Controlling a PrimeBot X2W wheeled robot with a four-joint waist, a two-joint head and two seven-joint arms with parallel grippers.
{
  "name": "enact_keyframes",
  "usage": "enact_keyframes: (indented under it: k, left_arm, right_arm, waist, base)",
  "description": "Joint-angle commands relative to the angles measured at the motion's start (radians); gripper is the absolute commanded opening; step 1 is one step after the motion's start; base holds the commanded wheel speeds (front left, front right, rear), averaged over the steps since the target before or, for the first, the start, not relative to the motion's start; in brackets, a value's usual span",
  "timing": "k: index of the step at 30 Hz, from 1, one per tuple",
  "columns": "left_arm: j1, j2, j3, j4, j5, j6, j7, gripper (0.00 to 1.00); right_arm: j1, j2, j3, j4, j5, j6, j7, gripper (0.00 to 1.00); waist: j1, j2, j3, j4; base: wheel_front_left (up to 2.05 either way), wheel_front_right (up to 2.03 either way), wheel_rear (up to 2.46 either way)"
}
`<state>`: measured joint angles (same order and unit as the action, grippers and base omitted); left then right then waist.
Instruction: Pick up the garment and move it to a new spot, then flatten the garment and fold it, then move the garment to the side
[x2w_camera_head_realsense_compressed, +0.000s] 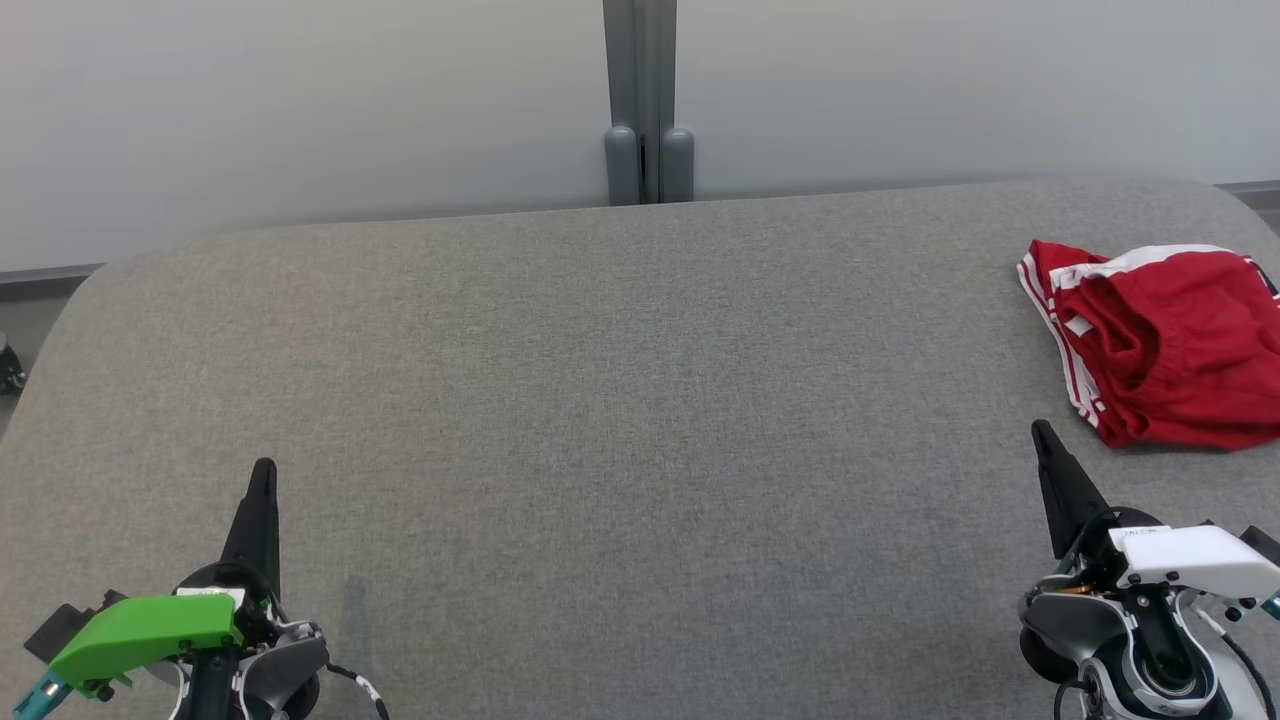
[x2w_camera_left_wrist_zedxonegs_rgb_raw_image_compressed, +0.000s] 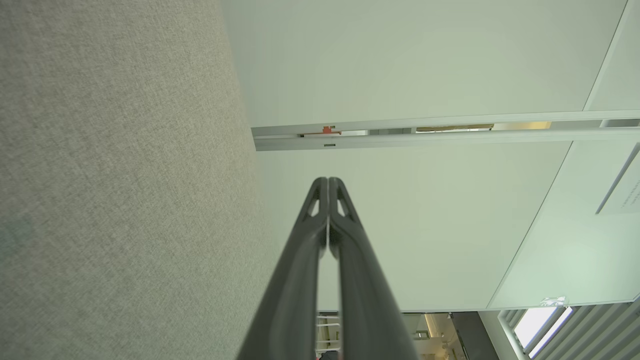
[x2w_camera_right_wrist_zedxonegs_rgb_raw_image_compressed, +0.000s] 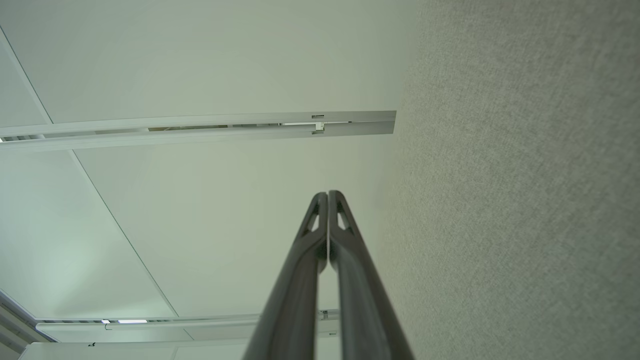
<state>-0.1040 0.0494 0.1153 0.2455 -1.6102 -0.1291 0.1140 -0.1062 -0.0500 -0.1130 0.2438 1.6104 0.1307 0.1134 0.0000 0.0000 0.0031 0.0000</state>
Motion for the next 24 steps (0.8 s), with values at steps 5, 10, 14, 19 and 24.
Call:
enact_keyframes:
  k: [5,10,14,19,24]
  left_arm:
    - [-0.010,0.001,0.003,-0.002,-0.005,-0.005,0.004,0.00]
    - [-0.010,0.001,0.002,-0.002,-0.005,-0.005,0.004,0.00]
    - [-0.010,0.001,0.002,-0.002,-0.005,-0.005,0.004,0.00]
    - [-0.010,0.001,0.002,-0.002,-0.005,-0.005,0.004,0.00]
    - [-0.010,0.001,0.002,-0.002,-0.005,-0.005,0.004,0.00]
  right_arm:
    - [-0.006,-0.003,-0.002,0.002,0.005,0.000,0.003,0.00]
    - [-0.006,-0.003,-0.002,0.002,0.005,0.000,0.003,0.00]
    - [-0.006,-0.003,-0.003,0.002,0.005,0.000,0.003,0.00]
    - [-0.006,-0.002,-0.003,0.002,0.005,0.000,0.004,0.00]
    - [-0.006,-0.002,-0.003,0.002,0.005,0.000,0.004,0.00]
  waist:
    - [0.0000,0.0000,0.000,0.000]
    - [0.0000,0.0000,0.000,0.000]
    - [0.0000,0.0000,0.000,0.000]
    - [0.0000,0.0000,0.000,0.000]
    - [0.0000,0.0000,0.000,0.000]
  base:
    - [0.00,0.00,0.00]
    - [0.00,0.00,0.00]
    - [0.00,0.00,0.00]
    - [0.00,0.00,0.00]
    - [0.00,0.00,0.00]
